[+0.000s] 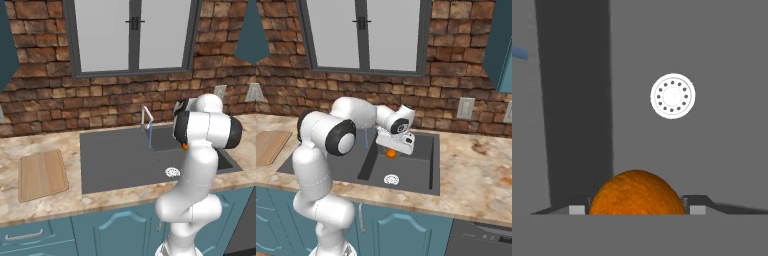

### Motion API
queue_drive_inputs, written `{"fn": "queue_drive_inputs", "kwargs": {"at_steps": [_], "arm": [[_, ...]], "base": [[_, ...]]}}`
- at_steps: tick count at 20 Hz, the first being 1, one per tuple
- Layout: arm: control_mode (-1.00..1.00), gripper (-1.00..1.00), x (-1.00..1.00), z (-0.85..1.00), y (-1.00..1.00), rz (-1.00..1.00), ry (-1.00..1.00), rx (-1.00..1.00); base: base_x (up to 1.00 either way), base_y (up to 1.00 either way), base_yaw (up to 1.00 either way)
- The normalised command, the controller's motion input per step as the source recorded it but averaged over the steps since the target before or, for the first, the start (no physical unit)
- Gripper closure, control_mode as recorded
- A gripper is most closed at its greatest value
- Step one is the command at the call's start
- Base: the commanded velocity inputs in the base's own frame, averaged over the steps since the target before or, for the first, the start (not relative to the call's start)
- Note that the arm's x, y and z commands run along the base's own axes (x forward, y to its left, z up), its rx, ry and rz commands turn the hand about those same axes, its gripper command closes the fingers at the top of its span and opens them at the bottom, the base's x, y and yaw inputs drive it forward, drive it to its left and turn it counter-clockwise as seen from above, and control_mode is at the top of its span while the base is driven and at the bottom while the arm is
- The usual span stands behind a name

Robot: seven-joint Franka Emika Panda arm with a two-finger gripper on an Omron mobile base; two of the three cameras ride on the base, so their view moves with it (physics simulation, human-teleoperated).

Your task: Pick the tangerine from the sink and place it on the cutting board to airdry. Then turn off the sink faucet.

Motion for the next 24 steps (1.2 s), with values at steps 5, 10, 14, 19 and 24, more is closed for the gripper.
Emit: {"fn": "queue_drive_inputs", "kwargs": {"at_steps": [5, 10, 14, 19, 24], "arm": [[-1.00, 1.00, -0.47, 0.62, 0.00, 0.01, -0.09, 0.00], [-1.00, 1.00, -0.57, 0.64, 0.00, 0.00, -0.11, -0.01], [-1.00, 1.00, -0.55, 0.61, 0.01, 0.00, -0.10, 0.00], [-1.00, 1.00, -0.54, 0.67, 0.01, 0.00, -0.09, 0.00], [-1.00, 1.00, -0.45, 0.75, 0.01, 0.00, -0.07, 0.00]], "base": [[0.00, 0.00, 0.00], [0.00, 0.00, 0.00], [0.00, 0.00, 0.00], [0.00, 0.00, 0.00], [0.00, 0.00, 0.00]]}}
